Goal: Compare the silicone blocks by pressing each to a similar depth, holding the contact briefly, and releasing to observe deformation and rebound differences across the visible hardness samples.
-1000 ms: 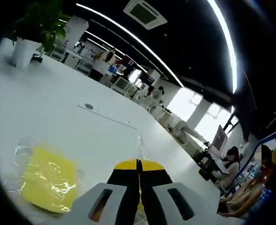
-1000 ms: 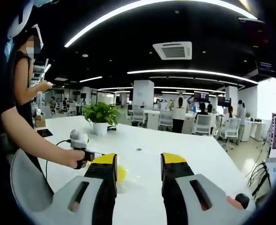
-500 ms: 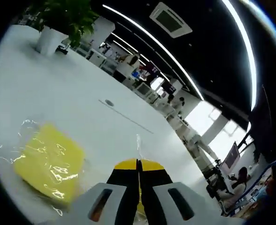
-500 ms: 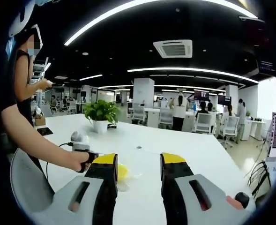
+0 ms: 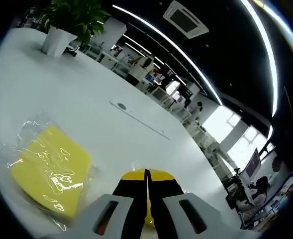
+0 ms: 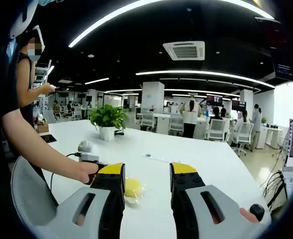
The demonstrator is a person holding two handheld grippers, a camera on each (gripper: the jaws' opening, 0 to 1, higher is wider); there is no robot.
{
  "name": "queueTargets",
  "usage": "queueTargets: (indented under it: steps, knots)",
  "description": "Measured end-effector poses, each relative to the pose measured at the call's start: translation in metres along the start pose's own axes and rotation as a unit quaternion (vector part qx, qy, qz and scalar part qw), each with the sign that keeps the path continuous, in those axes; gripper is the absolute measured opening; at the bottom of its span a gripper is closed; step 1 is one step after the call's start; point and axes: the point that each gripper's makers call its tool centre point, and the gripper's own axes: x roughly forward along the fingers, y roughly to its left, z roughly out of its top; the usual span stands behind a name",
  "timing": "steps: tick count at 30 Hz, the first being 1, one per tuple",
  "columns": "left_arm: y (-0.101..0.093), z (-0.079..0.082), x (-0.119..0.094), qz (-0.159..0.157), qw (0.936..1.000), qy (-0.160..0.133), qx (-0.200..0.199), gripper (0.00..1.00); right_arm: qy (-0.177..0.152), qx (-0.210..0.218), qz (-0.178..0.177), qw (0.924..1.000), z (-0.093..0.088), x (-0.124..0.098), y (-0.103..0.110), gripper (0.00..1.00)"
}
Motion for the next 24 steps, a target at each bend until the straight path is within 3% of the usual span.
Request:
queueTargets:
  steps: [3,5,8,12,17,21,24]
  knots:
    - [0.004,-0.005,0.000,0.008,0.9996,0.015,0.020,0.00,-0.001,-0.001,0.001,1.0000,0.000,-0.001,0.003,0.31]
    - [0.014,-0.008,-0.003,0.029,0.9991,0.021,0.023,0.00,-0.004,-0.003,0.004,1.0000,0.003,-0.002,0.005,0.31]
    - [0.025,-0.014,-0.007,0.035,0.9986,0.036,0.015,0.00,-0.005,-0.005,0.003,1.0000,0.003,-0.003,0.004,0.31]
    - [0.024,-0.011,-0.009,0.023,0.9989,0.034,0.021,0.01,-0.005,0.001,0.000,1.0000,0.001,-0.004,0.002,0.32]
    - [0.012,-0.004,-0.009,-0.004,0.9961,0.038,0.079,0.10,-0.009,0.000,0.006,0.9999,0.003,-0.003,0.006,0.32]
    - [0.009,0.000,-0.016,-0.016,0.9903,0.045,0.131,0.15,-0.007,0.003,0.008,0.9999,0.000,0.000,0.006,0.33]
    - [0.003,0.013,-0.025,-0.035,0.9860,0.031,0.160,0.17,-0.002,0.011,0.012,0.9999,-0.003,0.005,0.008,0.35]
